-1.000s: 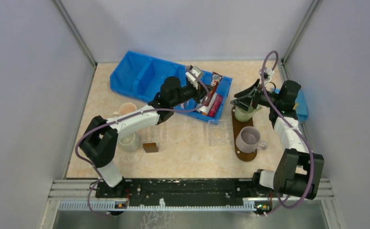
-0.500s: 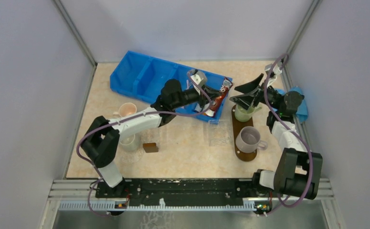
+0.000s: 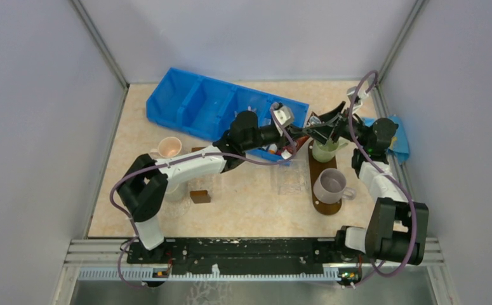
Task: Prepare toiletry sets of a toothbrush and toothpaste on the tray
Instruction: Pick up the toothpaste from the storage box.
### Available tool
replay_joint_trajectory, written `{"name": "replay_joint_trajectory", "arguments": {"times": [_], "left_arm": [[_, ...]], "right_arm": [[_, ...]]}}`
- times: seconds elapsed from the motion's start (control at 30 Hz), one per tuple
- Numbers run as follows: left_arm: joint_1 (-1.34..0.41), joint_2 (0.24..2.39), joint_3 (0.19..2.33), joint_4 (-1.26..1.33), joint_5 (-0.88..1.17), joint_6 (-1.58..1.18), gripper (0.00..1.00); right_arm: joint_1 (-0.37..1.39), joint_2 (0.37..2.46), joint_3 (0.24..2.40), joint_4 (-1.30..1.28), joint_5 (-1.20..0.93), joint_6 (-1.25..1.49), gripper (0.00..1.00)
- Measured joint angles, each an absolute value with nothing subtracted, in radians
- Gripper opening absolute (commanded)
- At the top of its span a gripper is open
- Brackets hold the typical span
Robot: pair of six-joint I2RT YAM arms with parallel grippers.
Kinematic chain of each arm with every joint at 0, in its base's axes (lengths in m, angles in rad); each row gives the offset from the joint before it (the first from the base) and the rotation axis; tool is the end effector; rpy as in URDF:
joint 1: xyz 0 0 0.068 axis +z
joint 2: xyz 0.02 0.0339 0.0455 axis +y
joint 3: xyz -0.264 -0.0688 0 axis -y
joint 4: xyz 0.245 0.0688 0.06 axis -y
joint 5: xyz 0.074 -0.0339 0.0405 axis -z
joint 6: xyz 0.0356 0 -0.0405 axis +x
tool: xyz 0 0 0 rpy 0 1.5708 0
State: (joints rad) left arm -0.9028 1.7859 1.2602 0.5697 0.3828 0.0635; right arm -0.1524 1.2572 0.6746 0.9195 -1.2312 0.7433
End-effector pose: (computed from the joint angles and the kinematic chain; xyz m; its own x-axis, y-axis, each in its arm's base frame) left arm 0.2530 -0.3421 0.3051 0.0881 -0.0166 -0.9960 0.9557 0.2833 0.0798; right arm 0.2593 -0.0059 0.3083 -0.3205 0.2773 -0.9058 -0.8314 0.3758 0.4092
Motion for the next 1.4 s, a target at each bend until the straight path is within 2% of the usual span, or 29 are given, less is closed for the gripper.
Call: {"name": "replay_joint_trajectory", "arguments": {"times": [0.13,0.27,0.37,0.4,0.5,0.53,0.67,0.83,1.0,1.3,1.4], "left_arm": [[-0.916,1.790,1.266,0.553,0.355,0.094,0.00],[-0.921,1.790,1.266,0.546,0.341,0.112,0.01],[-0.923,1.790,1.266,0.540,0.336,0.119,0.08],[-0.925,1.790,1.266,0.538,0.334,0.128,0.20],[-0.925,1.788,1.266,0.538,0.338,0.130,0.35],[-0.925,1.785,1.266,0.538,0.342,0.130,0.43],[-0.925,1.768,1.263,0.534,0.366,0.133,0.60],[-0.925,1.691,1.227,0.532,0.412,0.154,0.68],[-0.924,1.617,1.203,0.531,0.408,0.168,0.70],[-0.891,1.547,1.124,0.542,0.248,0.178,0.89],[-0.879,1.544,1.110,0.545,0.177,0.182,0.92]], "right_arm": [[-0.148,1.260,0.675,0.864,-1.212,0.708,0.36],[-0.153,1.268,0.675,0.836,-1.190,0.687,0.18],[-0.152,1.271,0.677,0.825,-1.190,0.681,0.09],[-0.152,1.271,0.680,0.819,-1.193,0.680,0.05],[-0.152,1.271,0.684,0.822,-1.198,0.682,0.04],[-0.152,1.271,0.685,0.825,-1.202,0.684,0.03],[-0.152,1.271,0.688,0.849,-1.241,0.710,0.02],[-0.152,1.271,0.688,0.876,-1.276,0.730,0.01],[-0.152,1.271,0.688,0.898,-1.314,0.733,0.00],[-0.152,1.269,0.688,0.984,-1.388,0.720,0.00],[-0.152,1.262,0.688,0.971,-1.394,0.687,0.00]]}}
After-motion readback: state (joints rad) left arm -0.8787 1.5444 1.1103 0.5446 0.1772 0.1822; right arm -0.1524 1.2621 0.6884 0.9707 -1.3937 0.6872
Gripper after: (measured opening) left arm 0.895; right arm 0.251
